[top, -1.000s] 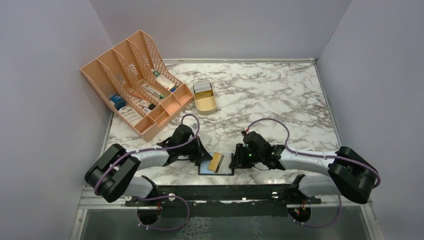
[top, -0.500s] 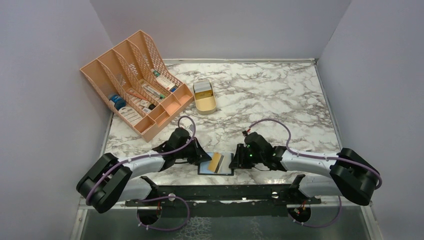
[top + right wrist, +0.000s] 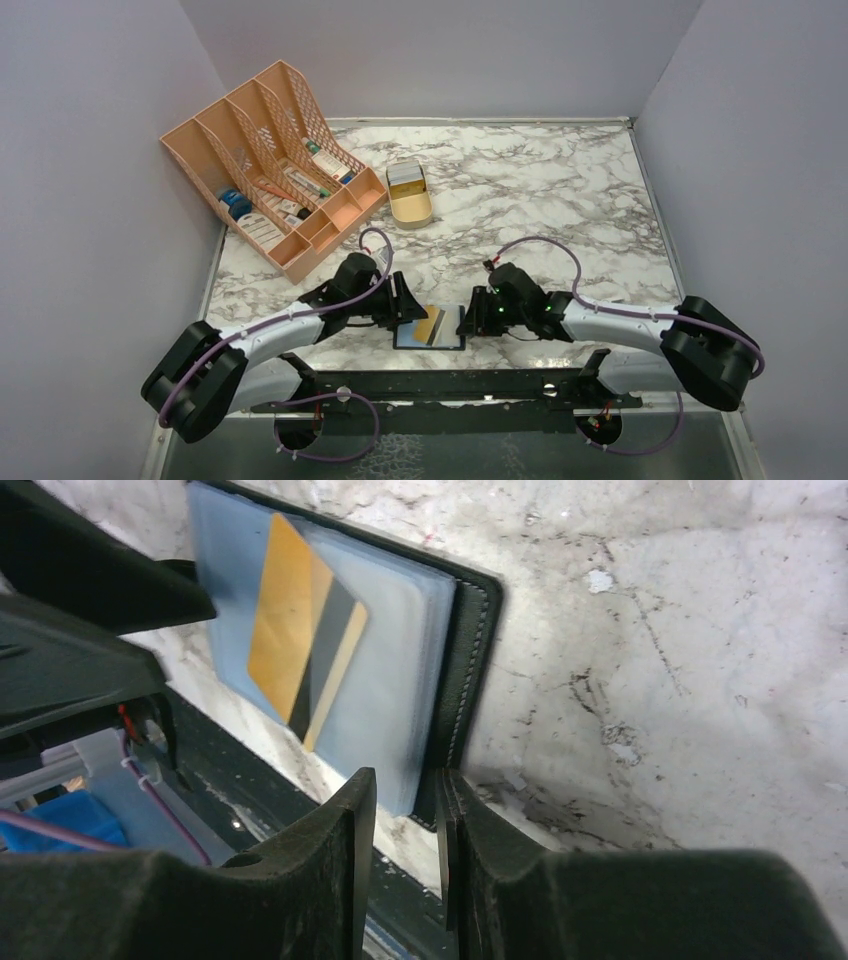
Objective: Put the credit cards into the card holder
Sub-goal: Insert the credit card into the card holder.
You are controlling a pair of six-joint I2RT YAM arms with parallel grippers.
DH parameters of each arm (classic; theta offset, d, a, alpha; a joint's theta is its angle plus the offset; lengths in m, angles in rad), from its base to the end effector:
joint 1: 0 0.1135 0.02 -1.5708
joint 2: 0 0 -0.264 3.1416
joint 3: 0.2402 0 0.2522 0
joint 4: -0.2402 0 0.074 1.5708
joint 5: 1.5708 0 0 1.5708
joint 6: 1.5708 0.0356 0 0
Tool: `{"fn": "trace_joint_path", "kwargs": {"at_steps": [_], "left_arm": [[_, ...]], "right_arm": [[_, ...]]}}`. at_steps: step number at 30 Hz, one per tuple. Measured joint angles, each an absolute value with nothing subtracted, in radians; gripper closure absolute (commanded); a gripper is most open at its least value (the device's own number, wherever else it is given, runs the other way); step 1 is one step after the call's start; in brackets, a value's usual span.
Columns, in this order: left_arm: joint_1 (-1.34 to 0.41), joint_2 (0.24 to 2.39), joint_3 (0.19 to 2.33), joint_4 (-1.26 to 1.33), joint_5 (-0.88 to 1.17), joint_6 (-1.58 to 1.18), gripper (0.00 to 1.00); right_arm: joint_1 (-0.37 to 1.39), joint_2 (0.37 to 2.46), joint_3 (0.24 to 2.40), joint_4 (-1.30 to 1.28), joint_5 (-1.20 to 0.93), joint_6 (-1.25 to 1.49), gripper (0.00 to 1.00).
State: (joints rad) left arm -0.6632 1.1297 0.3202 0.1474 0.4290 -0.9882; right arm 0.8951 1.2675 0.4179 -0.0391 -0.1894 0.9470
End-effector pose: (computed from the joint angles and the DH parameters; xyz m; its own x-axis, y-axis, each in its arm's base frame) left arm 0.1513 -0.1370 0.1509 -0.9499 -0.2215 -0.2204 0.0457 0.5992 -0.7993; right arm 0.1303 0.1732 0.1365 -0.9658 0.0696 -0.2496 -0.0969 0.7963 0.5971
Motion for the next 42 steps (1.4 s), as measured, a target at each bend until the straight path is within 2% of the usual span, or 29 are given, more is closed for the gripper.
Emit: {"fn": "trace_joint_path", "kwargs": {"at_steps": [9, 29, 38, 42], "left_arm": [[-0.660, 1.172, 0.340, 0.095, 0.431, -0.920, 0.44], [-0.616, 1.194, 0.318, 0.185, 0.483, -0.922, 0.42], [-0.616, 1.222, 0.320, 0.188, 0.490, -0.901, 0.41], [-0.616, 1.229, 0.316, 0.209, 0.497, -0.911, 0.44]], "right_arm": [[0.895, 1.197, 0.481, -0.057, -0.202, 0.945, 0.74], [0.894, 1.556, 0.699, -0.067, -0.169, 0.882, 0.76], [0.894, 1.567, 0.693, -0.039, -0.169, 0.881, 0.77], [0.894, 1.562, 0.683, -0.024, -0.169, 0.882, 0.77]]}}
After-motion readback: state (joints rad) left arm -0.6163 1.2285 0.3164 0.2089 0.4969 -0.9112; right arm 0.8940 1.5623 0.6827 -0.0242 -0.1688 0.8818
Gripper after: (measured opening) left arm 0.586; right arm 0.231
